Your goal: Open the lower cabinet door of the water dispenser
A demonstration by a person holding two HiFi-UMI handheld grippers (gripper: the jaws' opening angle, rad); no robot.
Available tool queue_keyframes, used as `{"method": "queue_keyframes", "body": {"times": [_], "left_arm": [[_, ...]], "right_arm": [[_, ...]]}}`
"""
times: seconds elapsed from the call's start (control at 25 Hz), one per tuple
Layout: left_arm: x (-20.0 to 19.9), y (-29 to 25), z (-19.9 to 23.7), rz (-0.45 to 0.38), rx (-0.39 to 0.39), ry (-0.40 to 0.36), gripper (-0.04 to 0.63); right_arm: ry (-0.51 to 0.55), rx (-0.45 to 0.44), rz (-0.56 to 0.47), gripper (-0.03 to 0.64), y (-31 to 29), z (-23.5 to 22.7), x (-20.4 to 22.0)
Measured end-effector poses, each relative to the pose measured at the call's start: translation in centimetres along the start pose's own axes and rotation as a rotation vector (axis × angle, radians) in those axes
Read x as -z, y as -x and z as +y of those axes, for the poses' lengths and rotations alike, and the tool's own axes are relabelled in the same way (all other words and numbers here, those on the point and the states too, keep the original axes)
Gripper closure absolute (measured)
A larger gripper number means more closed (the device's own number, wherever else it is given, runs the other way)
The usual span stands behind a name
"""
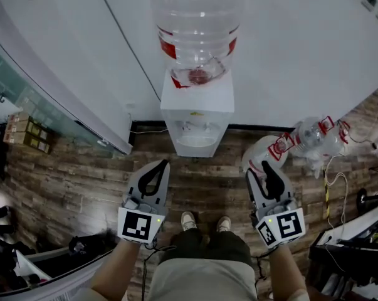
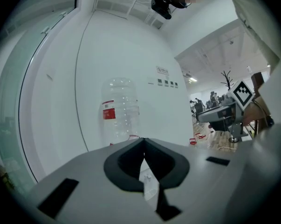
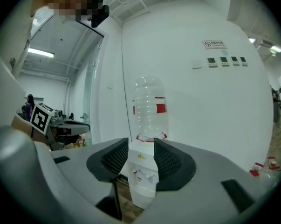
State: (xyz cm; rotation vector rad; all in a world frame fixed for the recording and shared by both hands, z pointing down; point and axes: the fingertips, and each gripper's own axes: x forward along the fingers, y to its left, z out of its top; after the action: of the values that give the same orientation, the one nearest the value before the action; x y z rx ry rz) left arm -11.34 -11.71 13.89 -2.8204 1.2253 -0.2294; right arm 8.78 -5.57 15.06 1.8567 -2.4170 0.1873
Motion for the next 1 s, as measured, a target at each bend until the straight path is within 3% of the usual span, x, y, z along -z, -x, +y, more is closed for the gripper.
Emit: {"method": "queue_keyframes", "body": {"times": [0.32, 0.68, 1.0], "left_arm": [[7.7, -4.1, -2.2, 0.013, -0.027, 0.016, 0.591], [18.1, -9.9, -3.7, 0.018, -0.044, 0.003, 0.591], [28.8, -13.8, -4.5, 0.031, -0.037, 0.008, 0.591]], "right_arm": [[-0.045, -0.081, -0.001, 0.347, -3.5, -3.9, 9.4], [-0.137, -0.081, 0.016, 0.339, -9.1, -9.9, 23.2], [-0.091, -0.139, 0.077, 0.303, -16.2, -12.2, 36.0]]}}
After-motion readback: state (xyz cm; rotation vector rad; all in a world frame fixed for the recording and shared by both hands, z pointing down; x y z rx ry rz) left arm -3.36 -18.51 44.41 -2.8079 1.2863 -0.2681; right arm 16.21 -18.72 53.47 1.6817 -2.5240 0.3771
